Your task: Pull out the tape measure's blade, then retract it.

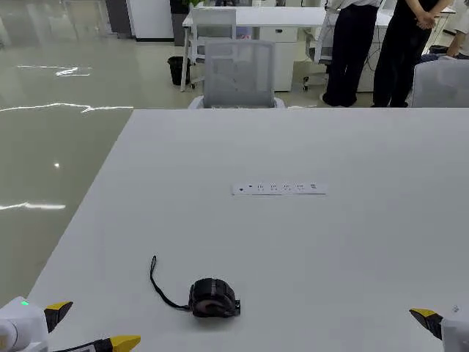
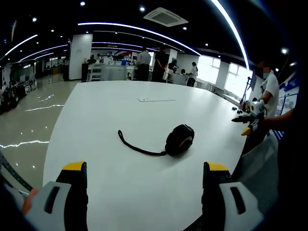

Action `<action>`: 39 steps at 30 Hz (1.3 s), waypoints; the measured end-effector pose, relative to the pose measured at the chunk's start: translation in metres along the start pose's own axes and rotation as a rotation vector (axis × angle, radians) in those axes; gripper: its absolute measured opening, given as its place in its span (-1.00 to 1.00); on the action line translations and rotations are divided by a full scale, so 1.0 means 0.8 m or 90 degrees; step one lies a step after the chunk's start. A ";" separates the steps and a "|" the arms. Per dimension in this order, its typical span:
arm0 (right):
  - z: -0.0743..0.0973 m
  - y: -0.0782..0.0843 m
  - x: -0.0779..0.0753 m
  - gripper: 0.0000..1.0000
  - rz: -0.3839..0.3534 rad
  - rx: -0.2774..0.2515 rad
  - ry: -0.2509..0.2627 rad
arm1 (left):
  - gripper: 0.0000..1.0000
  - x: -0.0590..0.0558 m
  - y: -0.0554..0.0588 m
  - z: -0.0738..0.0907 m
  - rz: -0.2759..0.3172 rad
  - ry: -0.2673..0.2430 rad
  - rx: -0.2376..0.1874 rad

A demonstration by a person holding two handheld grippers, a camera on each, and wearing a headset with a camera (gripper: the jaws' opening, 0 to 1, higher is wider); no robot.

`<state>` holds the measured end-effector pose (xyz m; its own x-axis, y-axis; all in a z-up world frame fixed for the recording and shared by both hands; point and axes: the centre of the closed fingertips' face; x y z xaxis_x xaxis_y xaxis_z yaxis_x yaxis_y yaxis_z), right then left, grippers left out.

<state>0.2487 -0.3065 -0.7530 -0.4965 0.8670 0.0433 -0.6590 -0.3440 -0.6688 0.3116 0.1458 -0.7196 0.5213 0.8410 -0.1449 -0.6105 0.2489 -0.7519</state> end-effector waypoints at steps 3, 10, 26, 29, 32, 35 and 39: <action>0.000 0.001 0.001 1.00 -0.002 0.001 -0.002 | 0.98 -0.001 0.000 0.000 0.000 0.000 -0.001; -0.002 0.004 0.001 1.00 -0.003 0.003 -0.003 | 0.98 -0.001 0.000 0.000 0.001 0.000 -0.002; -0.002 0.005 0.002 1.00 -0.010 -0.002 -0.006 | 0.98 -0.001 0.001 0.001 0.004 0.000 -0.001; -0.001 0.006 0.002 1.00 -0.011 -0.001 -0.006 | 0.98 -0.002 0.002 0.000 0.005 0.002 0.003; 0.000 0.006 0.003 1.00 -0.010 0.000 -0.007 | 0.98 -0.003 0.001 0.000 0.004 0.002 0.001; 0.000 0.006 0.002 1.00 -0.010 -0.001 -0.007 | 0.98 -0.003 0.001 0.000 0.004 0.001 -0.001; 0.000 0.005 0.000 1.00 -0.009 -0.003 -0.006 | 0.98 -0.004 0.001 0.000 0.003 0.001 0.000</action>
Point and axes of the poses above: the centre of the closed fingertips' face, and the gripper's own axes: z roughly backward along the fingers, x roughly to its left, y roughly out of its underside, and after that the axes turned 11 degrees about x, right-handed
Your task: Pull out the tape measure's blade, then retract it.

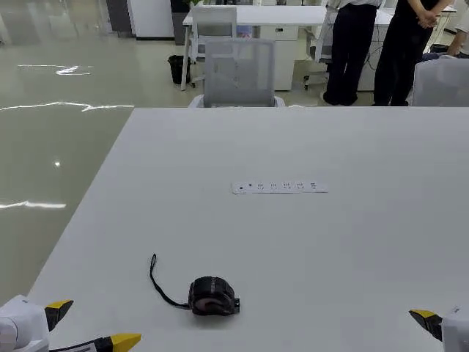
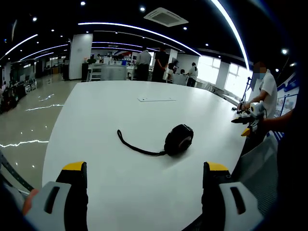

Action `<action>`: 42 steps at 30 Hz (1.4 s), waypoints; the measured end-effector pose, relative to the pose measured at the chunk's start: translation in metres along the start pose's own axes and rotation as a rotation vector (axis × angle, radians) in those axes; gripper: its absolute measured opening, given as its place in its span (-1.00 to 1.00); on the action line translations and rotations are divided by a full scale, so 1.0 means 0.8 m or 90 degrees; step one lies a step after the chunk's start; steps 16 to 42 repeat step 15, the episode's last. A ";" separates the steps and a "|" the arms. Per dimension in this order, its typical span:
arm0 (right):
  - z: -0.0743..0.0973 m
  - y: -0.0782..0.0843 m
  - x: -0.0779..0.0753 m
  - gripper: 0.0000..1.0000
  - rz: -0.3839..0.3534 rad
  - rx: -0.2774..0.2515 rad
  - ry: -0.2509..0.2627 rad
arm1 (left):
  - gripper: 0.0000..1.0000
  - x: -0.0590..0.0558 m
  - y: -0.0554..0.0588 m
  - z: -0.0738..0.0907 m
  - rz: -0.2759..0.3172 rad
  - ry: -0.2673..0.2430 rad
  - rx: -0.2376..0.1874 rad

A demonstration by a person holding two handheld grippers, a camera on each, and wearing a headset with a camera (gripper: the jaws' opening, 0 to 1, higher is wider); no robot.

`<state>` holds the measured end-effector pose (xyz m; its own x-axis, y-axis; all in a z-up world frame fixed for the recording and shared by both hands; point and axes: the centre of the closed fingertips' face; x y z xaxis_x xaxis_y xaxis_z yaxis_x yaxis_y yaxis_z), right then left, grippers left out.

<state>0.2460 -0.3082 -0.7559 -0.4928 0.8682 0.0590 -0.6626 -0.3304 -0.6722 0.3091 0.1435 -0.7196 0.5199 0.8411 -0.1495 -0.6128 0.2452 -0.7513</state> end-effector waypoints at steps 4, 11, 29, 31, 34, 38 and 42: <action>-0.001 0.002 0.001 1.00 -0.002 0.005 -0.006 | 0.98 0.000 0.000 0.001 0.000 -0.001 0.000; 0.001 0.000 0.004 1.00 -0.003 0.004 -0.006 | 0.98 0.003 0.000 0.003 -0.001 -0.002 0.001; 0.001 0.001 0.002 1.00 -0.002 0.007 -0.006 | 0.98 0.003 0.000 0.003 0.001 -0.001 0.001; 0.001 0.001 0.002 1.00 -0.002 0.007 -0.006 | 0.98 0.003 0.000 0.003 0.001 -0.001 0.001; 0.001 0.001 0.002 1.00 -0.002 0.007 -0.006 | 0.98 0.003 0.000 0.003 0.001 -0.001 0.001; 0.001 0.001 0.002 1.00 -0.002 0.007 -0.006 | 0.98 0.003 0.000 0.003 0.001 -0.001 0.001; 0.001 0.001 0.002 1.00 -0.002 0.007 -0.006 | 0.98 0.003 0.000 0.003 0.001 -0.001 0.001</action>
Point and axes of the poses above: the centre of the closed fingertips' face, and the gripper's own axes: z roughly backward along the fingers, x roughly to its left, y roughly out of its underside, and after that the axes turned 11 degrees about x, right-handed
